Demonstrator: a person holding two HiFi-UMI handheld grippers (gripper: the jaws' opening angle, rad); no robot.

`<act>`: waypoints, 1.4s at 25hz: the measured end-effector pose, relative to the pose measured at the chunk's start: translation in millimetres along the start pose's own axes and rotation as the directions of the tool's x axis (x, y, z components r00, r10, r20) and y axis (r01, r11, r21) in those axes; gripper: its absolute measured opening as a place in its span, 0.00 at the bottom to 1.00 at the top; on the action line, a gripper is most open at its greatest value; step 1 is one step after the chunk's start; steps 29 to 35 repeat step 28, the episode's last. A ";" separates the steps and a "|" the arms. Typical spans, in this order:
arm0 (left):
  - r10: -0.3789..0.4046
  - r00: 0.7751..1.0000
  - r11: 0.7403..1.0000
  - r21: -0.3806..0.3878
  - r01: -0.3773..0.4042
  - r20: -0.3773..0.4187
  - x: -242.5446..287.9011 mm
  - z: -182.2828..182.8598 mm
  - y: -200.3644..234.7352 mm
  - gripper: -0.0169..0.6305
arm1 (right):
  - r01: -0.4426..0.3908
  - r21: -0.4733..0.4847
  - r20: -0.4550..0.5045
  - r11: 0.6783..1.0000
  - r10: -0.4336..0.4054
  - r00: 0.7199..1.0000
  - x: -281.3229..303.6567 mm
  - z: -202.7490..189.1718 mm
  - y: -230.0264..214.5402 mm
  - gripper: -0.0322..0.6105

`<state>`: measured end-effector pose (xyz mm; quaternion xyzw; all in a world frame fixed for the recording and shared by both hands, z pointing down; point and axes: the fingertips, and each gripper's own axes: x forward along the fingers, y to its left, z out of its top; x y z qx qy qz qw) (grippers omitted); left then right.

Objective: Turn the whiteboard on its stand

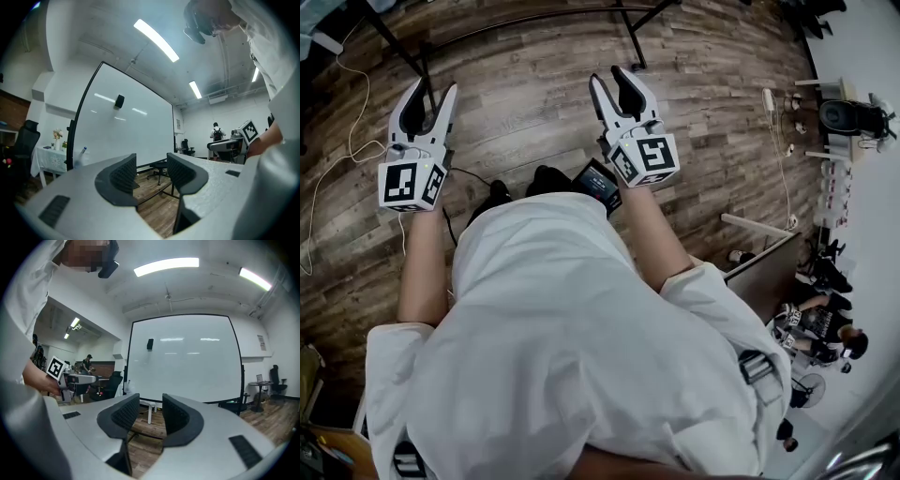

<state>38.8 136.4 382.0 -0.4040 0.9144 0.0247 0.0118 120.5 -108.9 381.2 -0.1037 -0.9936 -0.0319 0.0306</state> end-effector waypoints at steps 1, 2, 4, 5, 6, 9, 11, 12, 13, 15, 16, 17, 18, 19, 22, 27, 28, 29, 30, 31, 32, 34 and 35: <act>0.000 1.000 1.000 -0.002 0.000 0.003 -3.1 1.4 -3.4 0.34 | -0.003 0.002 -0.002 1.000 0.003 1.000 -5.0 -1.4 2.7 0.28; 0.000 1.000 1.000 -0.002 0.000 0.004 -6.8 2.3 -8.8 0.35 | -0.006 0.003 -0.003 1.000 0.006 1.000 -11.3 -3.1 4.3 0.28; -0.004 1.000 1.000 0.004 0.004 0.002 -12.7 3.1 -22.0 0.35 | -0.007 0.001 -0.004 1.000 0.007 1.000 -24.8 -6.6 1.9 0.28; -0.002 1.000 1.000 0.008 0.002 0.001 -14.0 4.1 -27.7 0.35 | -0.006 -0.001 -0.003 1.000 0.006 1.000 -29.9 -7.7 -2.2 0.28; 0.002 1.000 1.000 0.010 -0.002 0.002 -14.5 5.9 -32.6 0.35 | -0.003 0.000 0.000 1.000 0.003 1.000 -33.8 -7.5 -6.8 0.28; 0.005 1.000 1.000 0.018 -0.005 0.000 -10.4 9.4 -52.4 0.34 | 0.003 -0.022 0.022 1.000 -0.002 1.000 -48.4 1.2 -17.1 0.28; -0.010 1.000 1.000 0.008 0.010 -0.010 -1.5 4.5 -71.3 0.34 | 0.014 -0.038 0.026 0.999 -0.013 1.000 -63.0 2.1 -27.4 0.28; -0.014 1.000 1.000 -0.002 0.014 -0.014 2.5 1.5 -80.8 0.34 | 0.021 -0.034 0.018 0.999 -0.020 1.000 -70.1 -1.7 -34.0 0.28; -0.017 1.000 1.000 -0.010 0.017 -0.015 4.7 -1.0 -90.1 0.35 | 0.026 -0.023 0.006 0.999 -0.025 1.000 -77.2 -7.6 -40.2 0.28; -0.023 1.000 1.000 -0.019 0.023 -0.011 3.9 -5.9 -107.5 0.34 | 0.032 -0.007 -0.012 0.999 -0.032 0.999 -90.6 -20.0 -48.9 0.28; -0.027 1.000 0.999 -0.022 0.027 -0.011 2.7 -8.8 -114.2 0.34 | 0.034 -0.005 -0.015 0.999 -0.035 0.999 -95.8 -24.2 -51.7 0.28; -0.031 0.999 0.999 -0.025 0.030 -0.013 1.6 -11.7 -119.1 0.34 | 0.036 -0.004 -0.014 0.999 -0.036 0.999 -99.5 -26.5 -53.7 0.28; -0.032 0.999 0.999 -0.027 0.032 -0.017 0.1 -14.0 -122.6 0.34 | 0.035 -0.004 -0.010 0.999 -0.036 0.999 -102.2 -27.4 -54.7 0.28; -0.032 0.999 0.999 -0.027 0.031 -0.021 -1.9 -15.4 -125.0 0.35 | 0.033 -0.003 -0.006 0.999 -0.033 0.999 -104.1 -27.6 -55.0 0.28; -0.021 0.999 1.000 -0.019 0.021 -0.029 -6.8 -13.3 -128.1 0.35 | 0.022 -0.001 0.002 1.000 -0.022 1.000 -105.5 -26.5 -56.8 0.28; 0.001 0.999 1.000 -0.026 -0.002 -0.035 -12.4 -10.0 -127.4 0.34 | 0.029 0.010 0.020 1.000 -0.029 0.999 -103.6 -23.5 -65.1 0.27; 0.005 0.999 1.000 -0.030 -0.006 -0.036 -13.6 -10.2 -127.3 0.34 | 0.032 0.011 0.028 0.999 -0.032 0.999 -104.1 -22.4 -66.5 0.26; 0.005 0.999 1.000 -0.030 -0.006 -0.036 -13.6 -10.2 -127.3 0.34 | 0.032 0.011 0.028 0.999 -0.032 0.999 -104.1 -22.4 -66.5 0.26; 0.005 0.999 1.000 -0.030 -0.006 -0.036 -13.6 -10.2 -127.3 0.34 | 0.032 0.011 0.028 0.999 -0.032 0.999 -104.1 -22.4 -66.5 0.26; 0.005 0.999 1.000 -0.030 -0.006 -0.036 -13.6 -10.2 -127.3 0.34 | 0.032 0.011 0.028 0.999 -0.032 0.999 -104.1 -22.4 -66.5 0.26; 0.005 0.999 1.000 -0.030 -0.006 -0.036 -13.6 -10.2 -127.3 0.34 | 0.032 0.011 0.028 0.999 -0.032 0.999 -104.1 -22.4 -66.5 0.26; 0.005 0.999 1.000 -0.030 -0.006 -0.036 -13.6 -10.2 -127.3 0.34 | 0.032 0.011 0.028 0.999 -0.032 0.999 -104.1 -22.4 -66.5 0.26; 0.005 0.999 1.000 -0.030 -0.006 -0.036 -13.6 -10.2 -127.3 0.34 | 0.032 0.011 0.028 0.999 -0.032 0.999 -104.1 -22.4 -66.5 0.26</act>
